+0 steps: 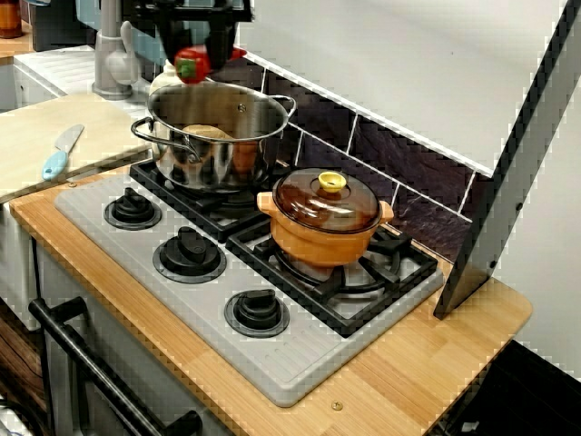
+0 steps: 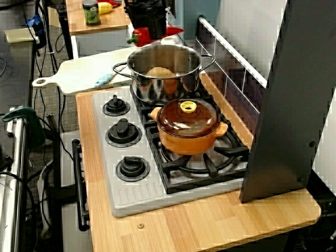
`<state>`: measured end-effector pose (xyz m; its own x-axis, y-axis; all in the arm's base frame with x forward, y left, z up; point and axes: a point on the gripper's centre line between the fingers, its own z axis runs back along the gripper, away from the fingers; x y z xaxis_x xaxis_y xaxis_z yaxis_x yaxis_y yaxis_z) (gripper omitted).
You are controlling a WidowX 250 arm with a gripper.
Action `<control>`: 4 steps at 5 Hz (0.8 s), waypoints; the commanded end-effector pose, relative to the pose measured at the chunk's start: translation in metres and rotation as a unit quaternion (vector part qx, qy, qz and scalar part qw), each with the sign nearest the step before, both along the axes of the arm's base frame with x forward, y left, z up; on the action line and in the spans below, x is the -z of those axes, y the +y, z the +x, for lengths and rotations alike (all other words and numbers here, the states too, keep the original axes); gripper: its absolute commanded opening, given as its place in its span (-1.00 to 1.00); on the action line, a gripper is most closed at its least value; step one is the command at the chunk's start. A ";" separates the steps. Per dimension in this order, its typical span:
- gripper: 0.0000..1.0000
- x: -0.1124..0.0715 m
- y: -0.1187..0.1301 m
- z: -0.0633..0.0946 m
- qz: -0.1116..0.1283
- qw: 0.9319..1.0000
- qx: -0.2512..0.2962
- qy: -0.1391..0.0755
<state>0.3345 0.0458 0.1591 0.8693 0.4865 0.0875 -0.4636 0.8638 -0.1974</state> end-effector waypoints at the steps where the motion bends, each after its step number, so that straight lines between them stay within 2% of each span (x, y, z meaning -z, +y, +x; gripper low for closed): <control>1: -1.00 -0.016 0.006 0.020 0.004 1.000 -0.005 -0.029; 2: -1.00 -0.015 0.007 0.026 0.005 1.000 -0.009 -0.027; 3: -0.81 -0.015 0.008 0.026 0.005 1.000 -0.008 -0.024; 4: -0.01 -0.016 0.007 0.023 0.005 1.000 -0.004 -0.024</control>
